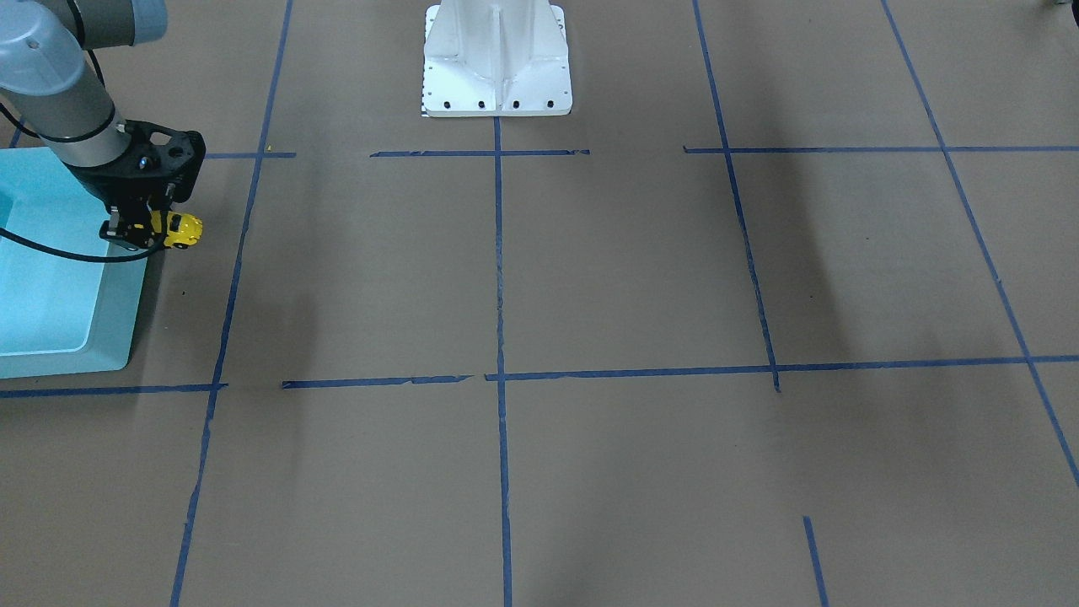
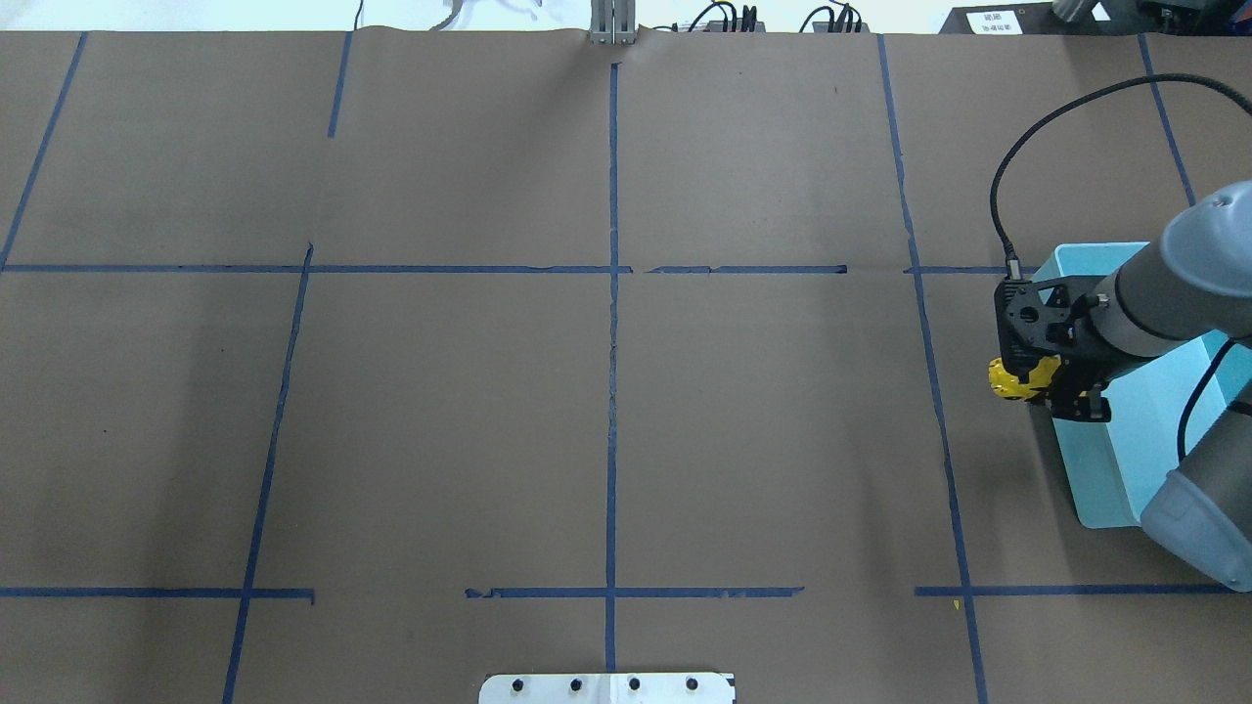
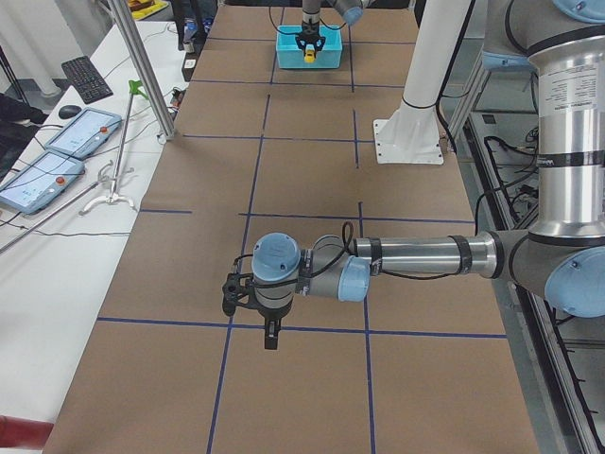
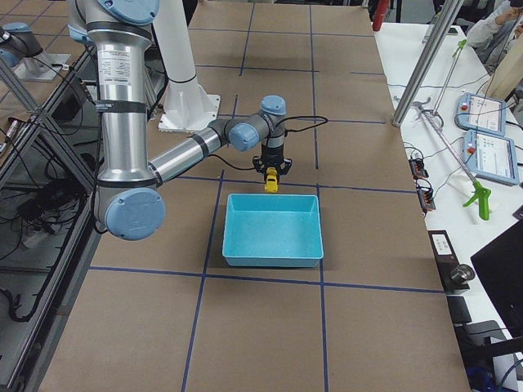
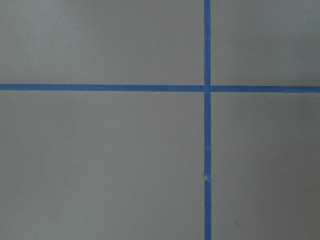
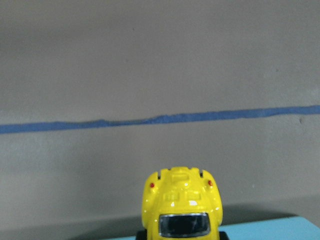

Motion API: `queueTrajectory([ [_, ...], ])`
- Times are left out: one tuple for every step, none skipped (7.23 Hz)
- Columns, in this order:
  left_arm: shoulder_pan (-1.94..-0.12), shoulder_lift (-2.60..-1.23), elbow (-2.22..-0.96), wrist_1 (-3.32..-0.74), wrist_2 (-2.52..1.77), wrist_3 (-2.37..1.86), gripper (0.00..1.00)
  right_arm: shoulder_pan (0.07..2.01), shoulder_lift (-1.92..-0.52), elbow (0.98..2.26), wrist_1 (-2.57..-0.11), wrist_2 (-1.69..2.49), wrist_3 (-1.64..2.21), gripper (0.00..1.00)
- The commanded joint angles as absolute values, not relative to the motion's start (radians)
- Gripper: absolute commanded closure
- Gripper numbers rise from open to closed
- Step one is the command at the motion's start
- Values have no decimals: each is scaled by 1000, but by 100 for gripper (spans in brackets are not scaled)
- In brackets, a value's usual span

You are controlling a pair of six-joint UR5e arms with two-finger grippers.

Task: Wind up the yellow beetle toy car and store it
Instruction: 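Lift the car with the right gripper and carry it into the bin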

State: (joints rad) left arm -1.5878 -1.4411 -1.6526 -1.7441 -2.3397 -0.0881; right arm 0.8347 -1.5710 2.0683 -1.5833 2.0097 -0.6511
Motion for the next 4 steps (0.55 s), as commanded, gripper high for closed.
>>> queueTrajectory([
  [-1588, -1445, -1648, -1746, -2338, -89, 0, 954, -1656, 2128, -1660, 2017, -890, 95],
  [-1586, -1443, -1649, -1746, -2338, -98, 0, 957, -1728, 2132, -1625, 2010, -906, 96],
  [-1588, -1439, -1640, -1750, -2339, -95, 0, 957, -1821, 2085, -1467, 2008, -908, 96],
  [-1586, -1443, -1640, -1750, -2338, -94, 0, 957, -1866, 1981, -1248, 2013, -894, 95],
])
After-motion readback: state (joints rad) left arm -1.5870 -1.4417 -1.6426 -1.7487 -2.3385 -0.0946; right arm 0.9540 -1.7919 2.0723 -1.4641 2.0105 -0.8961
